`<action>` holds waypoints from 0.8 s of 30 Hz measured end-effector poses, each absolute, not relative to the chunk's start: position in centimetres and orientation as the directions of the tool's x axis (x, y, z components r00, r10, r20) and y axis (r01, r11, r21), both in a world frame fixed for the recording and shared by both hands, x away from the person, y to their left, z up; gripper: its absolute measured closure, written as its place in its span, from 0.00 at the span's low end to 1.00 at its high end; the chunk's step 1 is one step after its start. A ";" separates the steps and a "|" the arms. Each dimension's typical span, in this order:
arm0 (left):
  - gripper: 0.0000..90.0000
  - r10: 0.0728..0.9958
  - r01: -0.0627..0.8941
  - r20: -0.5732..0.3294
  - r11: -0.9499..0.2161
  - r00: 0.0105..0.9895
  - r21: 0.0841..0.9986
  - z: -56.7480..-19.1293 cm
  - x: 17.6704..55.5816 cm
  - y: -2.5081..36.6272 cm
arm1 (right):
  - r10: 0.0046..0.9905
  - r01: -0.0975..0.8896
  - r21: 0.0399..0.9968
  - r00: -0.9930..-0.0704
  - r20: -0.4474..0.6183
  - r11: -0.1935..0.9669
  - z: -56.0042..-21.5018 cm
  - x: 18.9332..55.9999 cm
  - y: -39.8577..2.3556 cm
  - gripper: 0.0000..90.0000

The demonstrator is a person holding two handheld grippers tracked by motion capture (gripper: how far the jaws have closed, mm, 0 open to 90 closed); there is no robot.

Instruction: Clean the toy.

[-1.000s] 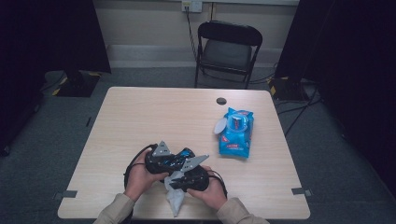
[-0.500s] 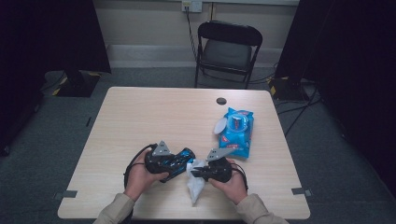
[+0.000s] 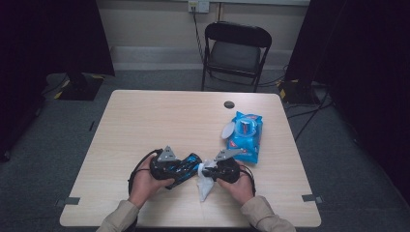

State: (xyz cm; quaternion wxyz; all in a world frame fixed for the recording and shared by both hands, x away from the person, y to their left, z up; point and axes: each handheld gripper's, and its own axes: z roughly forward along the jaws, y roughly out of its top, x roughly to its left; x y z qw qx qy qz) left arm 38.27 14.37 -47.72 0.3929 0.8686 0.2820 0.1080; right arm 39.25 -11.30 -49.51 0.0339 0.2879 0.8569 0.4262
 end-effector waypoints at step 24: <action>0.57 0.573 0.400 -0.030 -0.533 0.819 0.746 -47.7 38.2 14.3 | 0.483 0.452 0.739 -0.853 0.196 0.499 -50.1 38.3 -9.8 0.93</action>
